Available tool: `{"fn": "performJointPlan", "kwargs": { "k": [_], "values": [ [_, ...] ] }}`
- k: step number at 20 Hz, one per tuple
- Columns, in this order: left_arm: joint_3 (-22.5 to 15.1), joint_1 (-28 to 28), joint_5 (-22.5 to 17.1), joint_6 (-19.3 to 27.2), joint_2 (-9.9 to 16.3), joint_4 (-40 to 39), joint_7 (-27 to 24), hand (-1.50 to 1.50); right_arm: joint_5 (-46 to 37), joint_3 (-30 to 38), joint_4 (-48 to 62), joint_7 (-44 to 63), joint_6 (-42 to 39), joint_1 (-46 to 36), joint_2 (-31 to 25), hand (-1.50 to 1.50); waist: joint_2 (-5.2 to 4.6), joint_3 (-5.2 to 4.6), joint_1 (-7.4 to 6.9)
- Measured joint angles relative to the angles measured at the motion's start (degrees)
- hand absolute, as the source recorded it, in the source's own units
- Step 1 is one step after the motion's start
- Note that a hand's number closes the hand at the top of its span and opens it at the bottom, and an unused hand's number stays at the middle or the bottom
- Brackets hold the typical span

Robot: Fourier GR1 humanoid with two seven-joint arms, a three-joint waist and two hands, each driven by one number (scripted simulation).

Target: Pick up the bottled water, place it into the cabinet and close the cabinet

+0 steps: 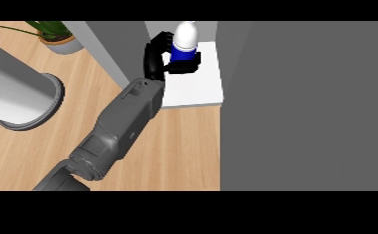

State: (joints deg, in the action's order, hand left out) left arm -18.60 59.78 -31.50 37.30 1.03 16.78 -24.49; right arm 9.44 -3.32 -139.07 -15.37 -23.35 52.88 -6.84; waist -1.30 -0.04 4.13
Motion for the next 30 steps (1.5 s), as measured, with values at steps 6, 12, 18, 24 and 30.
{"fn": "performJointPlan", "kwargs": {
  "k": [6,12,18,24,30],
  "values": [
    [2.4,2.4,0.1,1.0,0.5,-5.5,-3.0,-1.50,0.5,0.6,0.5,-0.3,-1.0,-0.4,-0.1,-1.50,-0.33,-0.03,0.65],
    [1.8,5.0,2.4,3.8,1.7,-9.7,-5.3,-1.50,1.1,1.0,0.9,-1.2,-2.1,-0.5,-0.2,-1.50,-0.63,-0.03,1.38],
    [2.1,7.4,3.0,4.3,2.1,-11.6,-6.1,-1.50,1.7,1.3,1.2,-1.3,-3.3,-0.4,-0.7,-1.50,-0.89,-0.06,1.70],
    [4.0,8.2,1.8,-1.9,1.8,-9.2,-9.6,-1.50,2.3,0.8,1.4,-1.5,-4.2,0.1,-0.7,-1.50,-0.74,-0.10,1.36],
    [6.8,8.7,-0.2,-9.3,1.4,-6.4,-13.8,-1.50,2.8,0.8,1.4,-1.3,-4.8,0.7,-0.9,-1.50,-0.19,-0.08,0.20]
  ]
}}
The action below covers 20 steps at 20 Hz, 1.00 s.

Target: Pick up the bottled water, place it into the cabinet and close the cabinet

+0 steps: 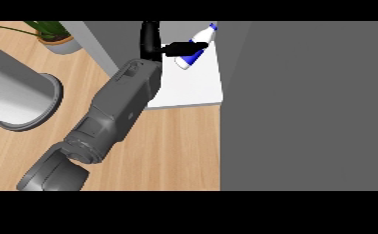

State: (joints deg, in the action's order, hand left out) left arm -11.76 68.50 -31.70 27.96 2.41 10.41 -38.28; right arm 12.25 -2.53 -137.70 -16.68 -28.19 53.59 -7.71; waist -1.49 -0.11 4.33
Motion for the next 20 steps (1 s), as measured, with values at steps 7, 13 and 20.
{"fn": "performJointPlan", "kwargs": {
  "k": [7,13,20],
  "values": [
    [0.9,-1.7,-0.4,-3.7,-1.7,2.4,-1.5,-1.50,0.5,-0.3,-0.4,1.5,0.6,0.8,0.6,-1.50,0.90,0.06,-1.87],
    [-2.1,-6.7,-1.6,-3.2,-2.2,9.8,-0.4,-1.50,0.5,-2.0,-0.5,2.9,1.5,0.3,1.7,-1.50,1.55,0.08,-2.82],
    [-9.3,-16.9,-4.7,-5.5,-2.4,23.4,1.9,-1.50,0.1,-4.5,-0.7,3.3,2.5,1.1,2.8,-1.50,2.00,0.07,-3.68]
  ]
}}
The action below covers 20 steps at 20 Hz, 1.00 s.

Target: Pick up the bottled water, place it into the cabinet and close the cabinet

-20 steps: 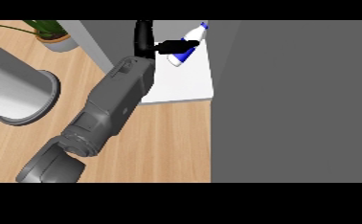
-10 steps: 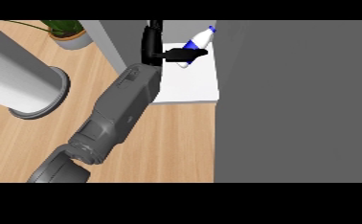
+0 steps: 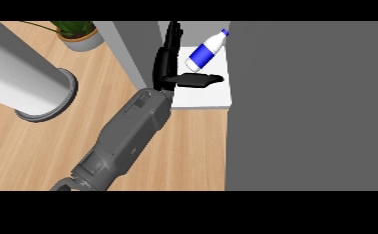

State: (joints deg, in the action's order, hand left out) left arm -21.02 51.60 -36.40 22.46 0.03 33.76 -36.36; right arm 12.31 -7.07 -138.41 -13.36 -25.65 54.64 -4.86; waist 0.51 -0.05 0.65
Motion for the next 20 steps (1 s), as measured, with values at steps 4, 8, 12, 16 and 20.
{"fn": "performJointPlan", "kwargs": {
  "k": [4,8,12,16,20],
  "values": [
    [-4.2,-5.8,-2.0,-1.4,0.0,9.4,1.2,-1.50,-0.4,-1.1,-0.1,0.6,0.7,0.1,0.1,-1.50,0.03,-0.01,-0.39],
    [-7.8,-12.5,-1.7,-2.0,0.0,19.1,1.7,-1.50,-0.8,-1.8,-0.3,0.5,1.4,0.6,0.4,-1.50,0.07,0.00,-0.82],
    [-11.4,-19.8,0.0,-1.1,1.1,29.0,2.4,-1.50,-1.3,-0.9,-0.4,0.0,1.6,0.8,-0.3,-1.50,0.05,0.01,-1.06],
    [-13.8,-26.6,0.6,-2.0,4.2,37.7,3.7,1.50,-2.2,-1.6,-0.7,-1.2,-0.5,1.2,-2.3,-1.50,0.05,0.01,-1.10],
    [-15.8,-32.6,0.5,-2.5,7.0,44.2,5.3,1.50,-3.9,-2.3,-1.4,-1.0,-3.2,0.6,-5.9,1.50,0.03,-0.01,-1.23]
  ]
}}
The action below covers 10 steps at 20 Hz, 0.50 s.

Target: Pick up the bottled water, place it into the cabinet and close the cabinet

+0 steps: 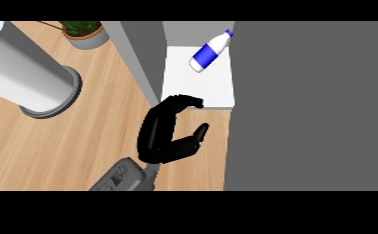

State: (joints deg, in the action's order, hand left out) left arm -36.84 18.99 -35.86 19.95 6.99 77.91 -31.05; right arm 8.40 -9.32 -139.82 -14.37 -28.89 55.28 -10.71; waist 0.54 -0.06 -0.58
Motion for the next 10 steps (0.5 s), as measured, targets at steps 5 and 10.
{"fn": "performJointPlan", "kwargs": {
  "k": [5,10],
  "values": [
    [-0.8,-8.0,0.4,-0.3,5.0,8.1,-0.1,-1.50,-3.0,-1.9,-1.6,-0.4,-4.6,1.2,-4.4,1.50,0.03,-0.01,0.08],
    [1.5,-14.7,-0.6,-0.8,10.5,15.1,-0.5,-1.50,-5.7,-5.2,-3.0,-2.4,-8.0,1.2,-6.9,1.50,0.11,-0.04,0.27]
  ]
}}
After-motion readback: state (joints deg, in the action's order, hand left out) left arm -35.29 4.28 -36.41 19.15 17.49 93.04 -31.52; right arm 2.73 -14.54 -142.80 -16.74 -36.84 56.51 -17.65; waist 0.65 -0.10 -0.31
